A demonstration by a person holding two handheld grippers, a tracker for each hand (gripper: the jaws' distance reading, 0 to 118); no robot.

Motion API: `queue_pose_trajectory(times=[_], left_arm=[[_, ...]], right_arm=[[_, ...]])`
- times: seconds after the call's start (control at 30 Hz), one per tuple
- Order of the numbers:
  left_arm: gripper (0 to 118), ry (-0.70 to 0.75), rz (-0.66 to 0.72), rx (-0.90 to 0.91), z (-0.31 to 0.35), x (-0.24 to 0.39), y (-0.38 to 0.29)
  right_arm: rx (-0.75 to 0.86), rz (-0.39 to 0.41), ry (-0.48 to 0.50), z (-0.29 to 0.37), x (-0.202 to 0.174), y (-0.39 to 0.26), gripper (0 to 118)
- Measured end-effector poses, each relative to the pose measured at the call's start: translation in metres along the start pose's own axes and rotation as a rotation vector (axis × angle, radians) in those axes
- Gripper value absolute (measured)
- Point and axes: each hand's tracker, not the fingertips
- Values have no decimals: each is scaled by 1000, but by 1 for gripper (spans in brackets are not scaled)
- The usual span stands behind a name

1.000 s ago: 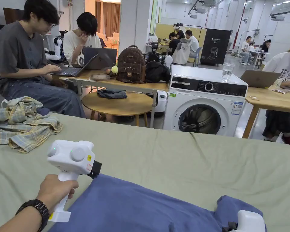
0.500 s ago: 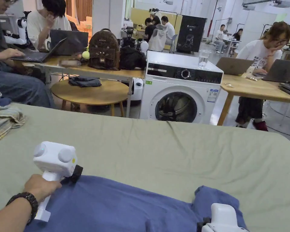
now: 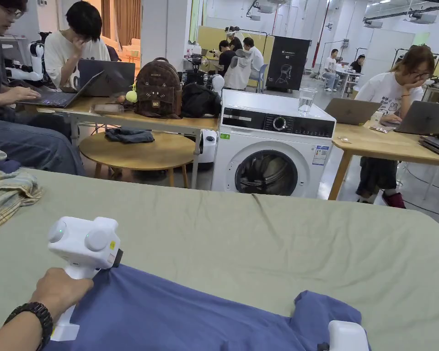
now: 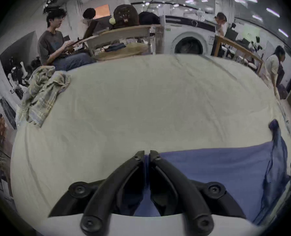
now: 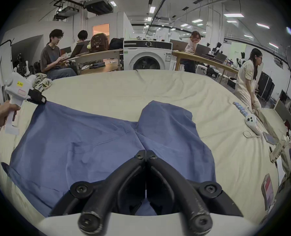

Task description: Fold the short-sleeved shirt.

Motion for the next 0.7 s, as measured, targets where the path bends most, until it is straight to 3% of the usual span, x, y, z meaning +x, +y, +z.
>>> queue_pose_trajectory(times=[0.23,0.47,0.5,0.57,0.6,0.67,0.7], left_arm=[[0,-15,-15,118,74,-2,-27],[0,-23,-19,209,135,8,-69],[0,-30,-21,215,142,7,-75],[0,-31,-2,227,153,9,-79],[0,-37,1,231,159,9,-83],[0,-39,7,238,166,11,-87],[0,-34,11,238,166,12,-88]], right_arm=[[20,-44,-2,8,27,16,0],[-84,-94,-34,-21,83,57,0],[-124,-91,-41,-29,90,63,8],[-155,-103,-55,-47,103,71,50],[-207,-112,-41,-61,110,74,60],[-263,-115,-65,-82,117,76,60],[-321,-128,-27,-93,122,75,60]])
